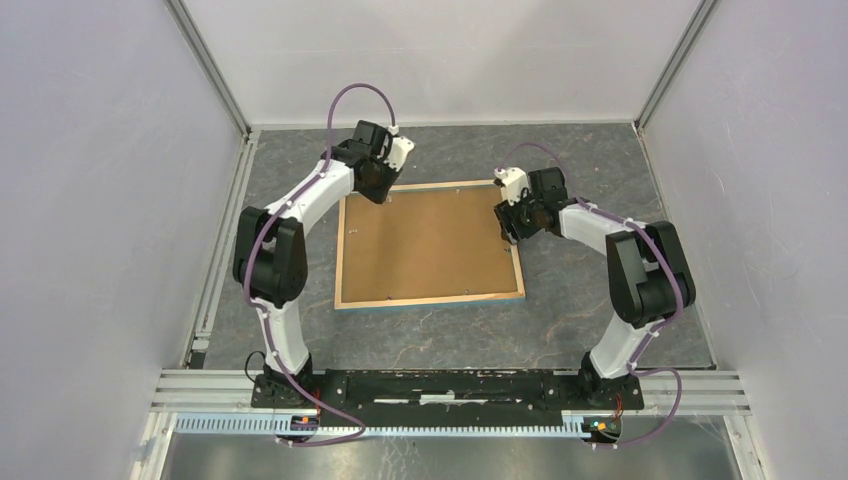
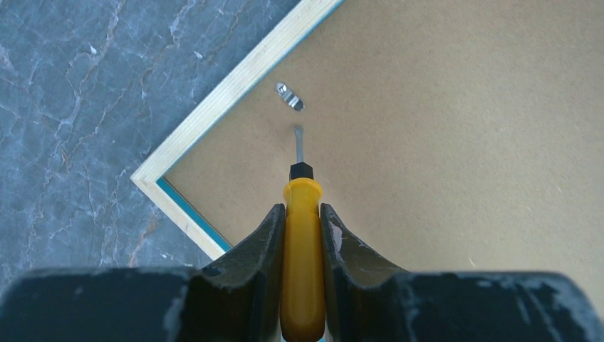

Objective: Take the photo out of the frame

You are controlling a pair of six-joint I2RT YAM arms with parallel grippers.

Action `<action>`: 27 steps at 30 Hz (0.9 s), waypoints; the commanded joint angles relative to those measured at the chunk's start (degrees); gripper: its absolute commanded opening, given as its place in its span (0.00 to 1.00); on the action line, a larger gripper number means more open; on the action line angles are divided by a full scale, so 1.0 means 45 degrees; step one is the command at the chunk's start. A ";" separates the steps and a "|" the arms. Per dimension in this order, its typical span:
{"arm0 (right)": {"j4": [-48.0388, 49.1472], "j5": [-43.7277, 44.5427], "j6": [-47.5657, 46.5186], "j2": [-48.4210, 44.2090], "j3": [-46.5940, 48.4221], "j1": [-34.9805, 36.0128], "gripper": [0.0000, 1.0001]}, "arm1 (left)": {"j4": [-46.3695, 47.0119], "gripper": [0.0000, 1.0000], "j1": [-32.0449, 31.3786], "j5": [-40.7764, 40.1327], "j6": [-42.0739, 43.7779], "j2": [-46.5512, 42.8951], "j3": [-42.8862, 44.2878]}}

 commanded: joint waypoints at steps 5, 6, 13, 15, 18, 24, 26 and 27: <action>-0.2523 -0.0473 -0.1130 -0.3218 -0.0379 0.0807 0.68 | -0.1048 0.02 0.0688 0.1323 -0.0814 -0.2603 -0.0350; -0.2769 -0.0438 -0.1218 -0.3426 -0.0552 0.1098 0.68 | -0.1052 0.02 0.0779 0.1512 -0.0936 -0.2828 -0.0556; -0.3104 0.0572 -0.1366 -0.4256 -0.2138 0.1748 0.68 | -0.1240 0.02 0.1058 0.1907 -0.1007 -0.4681 -0.2154; -0.2993 0.1118 -0.1473 -0.4229 -0.2546 0.1736 0.68 | -0.1262 0.02 0.1062 0.1886 -0.1008 -0.5170 -0.2555; -0.2700 0.1515 -0.1455 -0.4028 -0.3038 0.1719 0.68 | -0.1300 0.02 0.1052 0.1928 -0.1016 -0.5794 -0.3051; -0.1994 0.2394 -0.1516 -0.3037 -0.3154 0.1646 0.66 | -0.1215 0.02 0.1070 0.2187 -0.1150 -0.6375 -0.3716; -0.1898 0.2637 -0.1665 -0.2506 -0.3039 0.1526 0.65 | -0.1230 0.02 0.1062 0.2205 -0.1171 -0.6454 -0.3785; -0.1873 0.2676 -0.1729 -0.2237 -0.2954 0.1443 0.64 | -0.1224 0.02 0.1074 0.2225 -0.1157 -0.6487 -0.3787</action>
